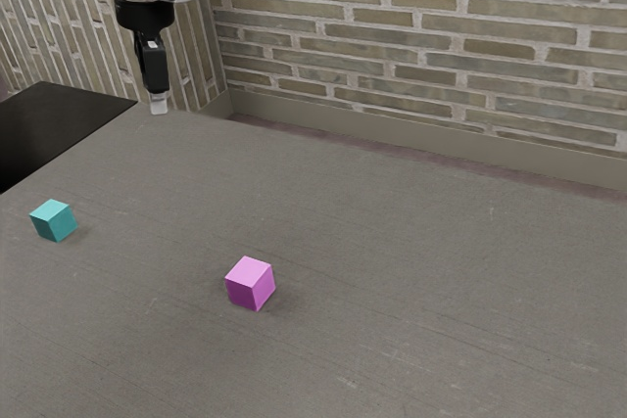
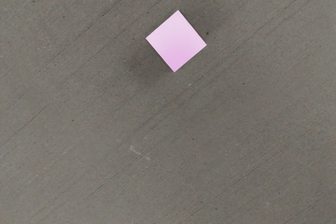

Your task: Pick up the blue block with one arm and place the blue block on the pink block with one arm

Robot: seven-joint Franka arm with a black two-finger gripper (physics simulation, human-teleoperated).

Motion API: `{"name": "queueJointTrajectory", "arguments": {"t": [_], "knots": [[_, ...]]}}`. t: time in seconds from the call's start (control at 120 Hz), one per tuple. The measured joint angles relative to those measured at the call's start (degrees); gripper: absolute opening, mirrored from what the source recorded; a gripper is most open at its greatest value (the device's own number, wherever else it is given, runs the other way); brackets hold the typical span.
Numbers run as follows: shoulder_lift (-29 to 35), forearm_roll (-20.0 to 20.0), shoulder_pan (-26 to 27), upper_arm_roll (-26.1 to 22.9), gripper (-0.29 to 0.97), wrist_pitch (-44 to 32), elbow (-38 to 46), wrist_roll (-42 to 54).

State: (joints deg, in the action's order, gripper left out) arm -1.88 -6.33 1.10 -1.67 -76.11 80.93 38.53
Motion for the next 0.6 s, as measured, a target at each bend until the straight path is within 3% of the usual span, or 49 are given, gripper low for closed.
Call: {"name": "queueJointTrajectory", "arguments": {"t": [0.258, 0.342, 0.433, 0.483, 0.6], "knots": [[-0.1, 0.4, 0.0, 0.1, 0.68, 0.0, -0.1, 0.2], [2.1, 0.5, 0.1, 0.3, 0.68, 1.7, -7.4, 0.2], [4.2, 0.5, 1.0, 2.1, 0.68, 4.2, -8.7, 0.4], [4.2, -0.5, -2.7, 2.4, 0.68, 4.8, -7.3, 1.0], [-0.4, -2.8, -17.7, 2.5, 0.68, -1.4, 4.5, 2.2]]}}
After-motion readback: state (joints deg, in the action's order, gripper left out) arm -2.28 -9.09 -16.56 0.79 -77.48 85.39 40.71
